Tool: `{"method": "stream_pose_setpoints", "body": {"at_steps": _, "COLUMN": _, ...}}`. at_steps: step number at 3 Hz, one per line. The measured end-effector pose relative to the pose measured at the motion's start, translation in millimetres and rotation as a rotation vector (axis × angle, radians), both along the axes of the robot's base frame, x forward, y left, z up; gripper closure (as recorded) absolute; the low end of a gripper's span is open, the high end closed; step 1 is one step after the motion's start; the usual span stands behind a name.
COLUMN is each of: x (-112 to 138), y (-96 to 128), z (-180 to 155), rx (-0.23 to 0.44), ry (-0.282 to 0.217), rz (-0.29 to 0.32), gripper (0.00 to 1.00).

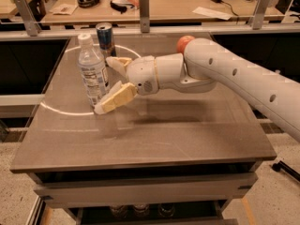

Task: Pick blue plastic bottle

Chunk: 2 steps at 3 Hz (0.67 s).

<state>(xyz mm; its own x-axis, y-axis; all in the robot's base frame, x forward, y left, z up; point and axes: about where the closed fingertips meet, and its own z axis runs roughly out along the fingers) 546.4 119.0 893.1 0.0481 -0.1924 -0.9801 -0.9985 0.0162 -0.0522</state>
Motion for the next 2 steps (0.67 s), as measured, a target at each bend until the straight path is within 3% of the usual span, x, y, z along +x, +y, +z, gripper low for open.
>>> {"method": "stream_pose_setpoints", "body": {"at_steps": 1, "x": 8, "y": 16, "z": -3, "rx": 0.000, "ry": 0.005, "rz": 0.006, "gripper": 0.00}}
{"method": "stream_pose_setpoints", "body": {"at_steps": 2, "x": 16, "y": 27, "z": -4, "rx": -0.004, "ry": 0.010, "rz": 0.002, "gripper": 0.18}}
